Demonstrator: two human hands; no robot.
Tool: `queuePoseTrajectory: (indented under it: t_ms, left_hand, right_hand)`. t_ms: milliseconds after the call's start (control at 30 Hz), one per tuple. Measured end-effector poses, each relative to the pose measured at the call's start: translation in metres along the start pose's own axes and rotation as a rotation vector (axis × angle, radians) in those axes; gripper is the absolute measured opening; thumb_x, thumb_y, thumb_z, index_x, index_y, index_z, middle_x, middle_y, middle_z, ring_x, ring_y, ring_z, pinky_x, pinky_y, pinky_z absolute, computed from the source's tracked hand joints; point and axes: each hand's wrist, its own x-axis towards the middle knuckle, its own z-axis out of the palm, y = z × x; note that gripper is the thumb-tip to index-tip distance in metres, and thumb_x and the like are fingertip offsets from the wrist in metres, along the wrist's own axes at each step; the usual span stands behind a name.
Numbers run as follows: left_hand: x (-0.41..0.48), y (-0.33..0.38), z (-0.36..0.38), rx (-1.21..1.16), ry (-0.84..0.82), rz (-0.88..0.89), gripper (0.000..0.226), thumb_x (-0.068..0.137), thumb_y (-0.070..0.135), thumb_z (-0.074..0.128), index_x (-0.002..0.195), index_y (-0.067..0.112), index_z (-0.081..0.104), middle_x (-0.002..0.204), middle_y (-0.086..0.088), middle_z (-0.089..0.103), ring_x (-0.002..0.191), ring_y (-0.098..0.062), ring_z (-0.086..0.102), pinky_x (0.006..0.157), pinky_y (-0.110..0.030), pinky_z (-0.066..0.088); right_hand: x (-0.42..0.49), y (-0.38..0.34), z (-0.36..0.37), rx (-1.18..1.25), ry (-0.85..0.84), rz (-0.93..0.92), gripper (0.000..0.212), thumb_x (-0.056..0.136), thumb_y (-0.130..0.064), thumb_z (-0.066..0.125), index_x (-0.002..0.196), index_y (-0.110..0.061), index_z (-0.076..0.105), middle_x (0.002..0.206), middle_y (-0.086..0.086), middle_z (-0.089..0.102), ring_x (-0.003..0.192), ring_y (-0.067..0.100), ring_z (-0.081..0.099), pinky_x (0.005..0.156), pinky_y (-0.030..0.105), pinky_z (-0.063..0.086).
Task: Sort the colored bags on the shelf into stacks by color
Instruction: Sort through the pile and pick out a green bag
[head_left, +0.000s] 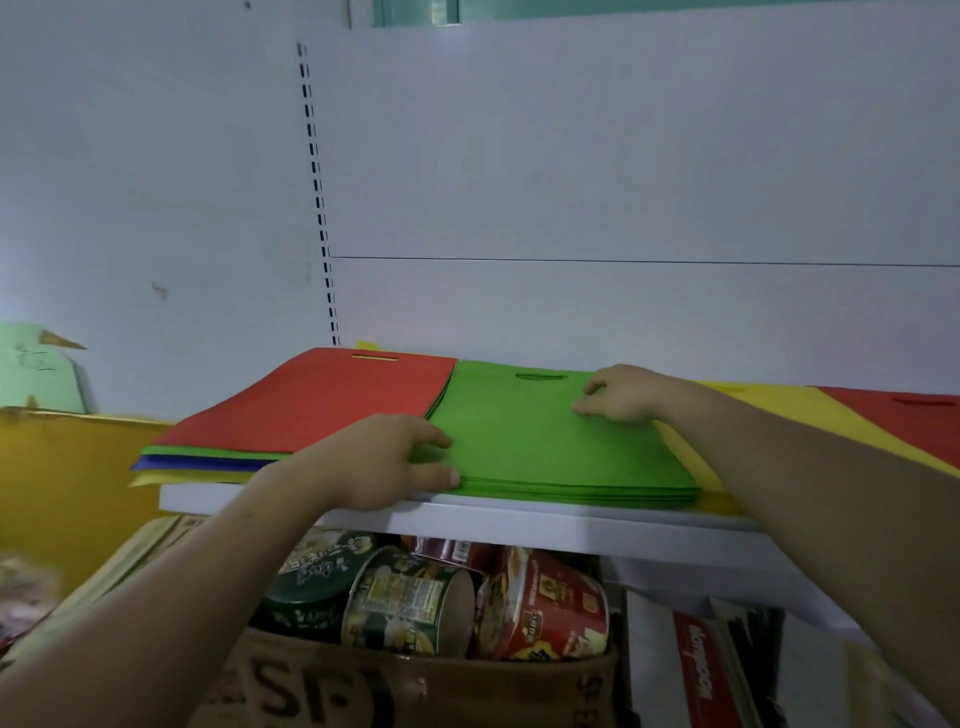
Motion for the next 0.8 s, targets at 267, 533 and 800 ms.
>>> queuePoseTrajectory:
  t_ms: [267, 533, 800]
  left_hand:
    - [-0.02, -0.015, -0.016, -0.049, 0.152, -0.127, 0.054, 0.089, 0.047, 0.055, 0.138, 0.025, 0.045, 0.146, 0.003, 0.041, 0.134, -0.015, 0.037, 0.106, -0.026, 0.027]
    - [-0.05, -0.075, -0.033, -0.1, 0.172, -0.245, 0.059, 0.089, 0.051, 0.051, 0.141, 0.027, 0.038, 0.15, 0.002, 0.034, 0.136, -0.019, 0.034, 0.108, -0.033, 0.028]
    - [-0.075, -0.174, -0.056, -0.12, 0.157, -0.279, 0.062, 0.088, 0.054, 0.051, 0.142, 0.025, 0.037, 0.148, -0.001, 0.037, 0.131, -0.022, 0.039, 0.103, -0.035, 0.033]
  right_hand:
    - [0.008, -0.044, -0.006, 0.076, 0.08, -0.13, 0.063, 0.094, -0.048, 0.051, 0.144, -0.011, 0.039, 0.15, 0.009, 0.037, 0.135, 0.026, 0.037, 0.106, 0.03, 0.031]
    - [0.017, -0.127, -0.004, 0.08, 0.097, -0.178, 0.066, 0.094, -0.05, 0.051, 0.145, -0.012, 0.035, 0.151, 0.009, 0.035, 0.136, 0.025, 0.036, 0.107, 0.032, 0.03]
    - [0.032, -0.215, 0.026, 0.074, 0.111, -0.096, 0.067, 0.092, -0.05, 0.053, 0.143, -0.009, 0.038, 0.148, 0.01, 0.04, 0.133, 0.026, 0.04, 0.105, 0.03, 0.034]
